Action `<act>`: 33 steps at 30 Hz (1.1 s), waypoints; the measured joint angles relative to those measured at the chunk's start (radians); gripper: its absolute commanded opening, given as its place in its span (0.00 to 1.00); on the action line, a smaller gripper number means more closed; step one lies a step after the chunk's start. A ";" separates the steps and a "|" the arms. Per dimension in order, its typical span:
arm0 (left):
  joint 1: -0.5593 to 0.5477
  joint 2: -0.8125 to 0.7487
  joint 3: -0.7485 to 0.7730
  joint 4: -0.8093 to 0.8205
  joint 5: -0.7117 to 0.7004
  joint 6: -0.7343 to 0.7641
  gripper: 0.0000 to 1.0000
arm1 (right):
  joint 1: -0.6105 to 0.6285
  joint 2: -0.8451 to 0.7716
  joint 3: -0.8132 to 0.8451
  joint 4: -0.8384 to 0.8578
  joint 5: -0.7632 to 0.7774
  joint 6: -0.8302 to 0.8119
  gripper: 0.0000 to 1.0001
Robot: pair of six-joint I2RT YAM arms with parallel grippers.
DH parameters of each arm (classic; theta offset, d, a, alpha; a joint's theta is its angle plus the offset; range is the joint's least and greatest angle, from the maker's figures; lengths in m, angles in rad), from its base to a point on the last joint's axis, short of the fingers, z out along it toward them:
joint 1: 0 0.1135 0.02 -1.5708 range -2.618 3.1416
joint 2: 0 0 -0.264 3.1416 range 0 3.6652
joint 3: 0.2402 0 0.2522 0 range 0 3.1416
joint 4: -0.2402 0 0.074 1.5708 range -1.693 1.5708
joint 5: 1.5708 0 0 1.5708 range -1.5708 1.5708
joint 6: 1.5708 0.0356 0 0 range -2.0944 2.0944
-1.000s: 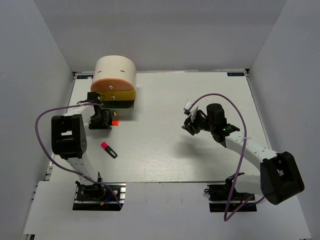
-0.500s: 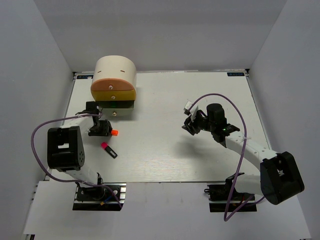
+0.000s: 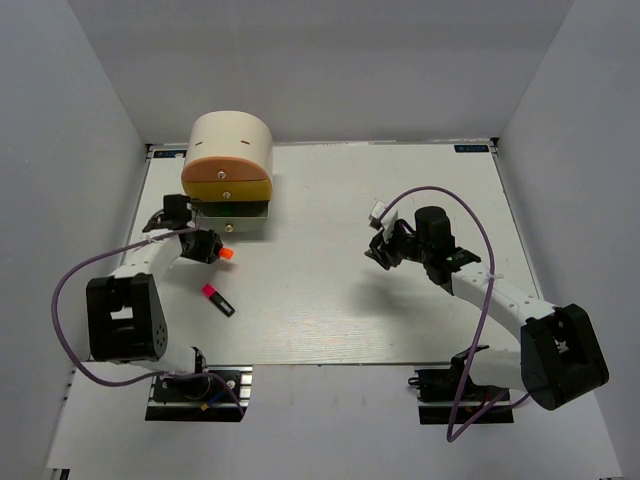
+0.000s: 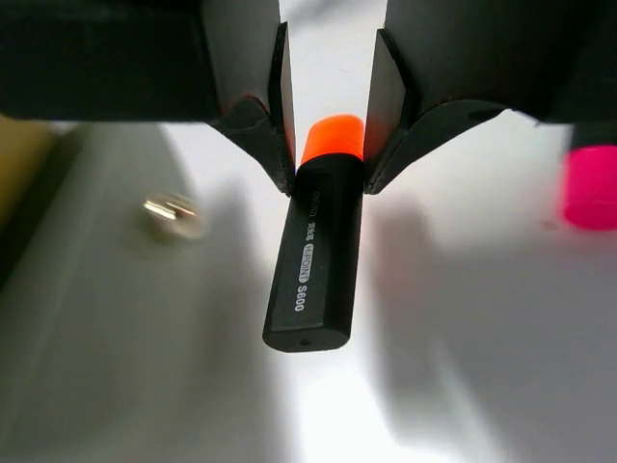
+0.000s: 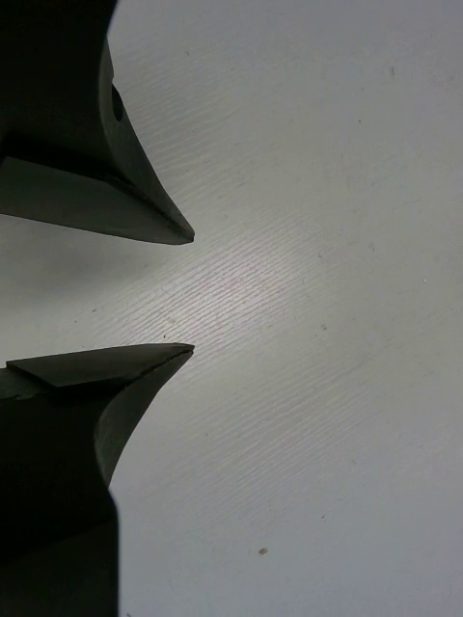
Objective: Sort the stationery into containers
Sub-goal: Pick up the pen from the center of the board, then place the pen in the drawer.
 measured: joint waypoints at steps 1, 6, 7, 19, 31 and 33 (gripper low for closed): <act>-0.002 -0.017 0.022 0.002 0.008 0.013 0.06 | 0.000 0.000 0.000 0.000 0.000 0.000 0.52; -0.011 -0.125 0.078 0.076 0.058 0.047 0.06 | 0.001 0.000 0.000 0.000 -0.010 0.000 0.52; -0.011 -0.143 0.079 0.096 0.072 0.047 0.06 | 0.001 0.000 0.000 0.000 -0.013 0.000 0.52; -0.012 0.027 0.159 0.237 0.127 -0.018 0.09 | 0.001 0.000 0.000 -0.001 -0.022 0.000 0.50; -0.012 0.095 0.189 0.247 0.126 -0.079 0.68 | 0.001 -0.008 0.000 -0.021 -0.031 -0.015 0.50; -0.012 0.094 0.192 0.254 0.126 -0.084 0.70 | 0.001 -0.008 0.000 -0.023 -0.040 -0.019 0.50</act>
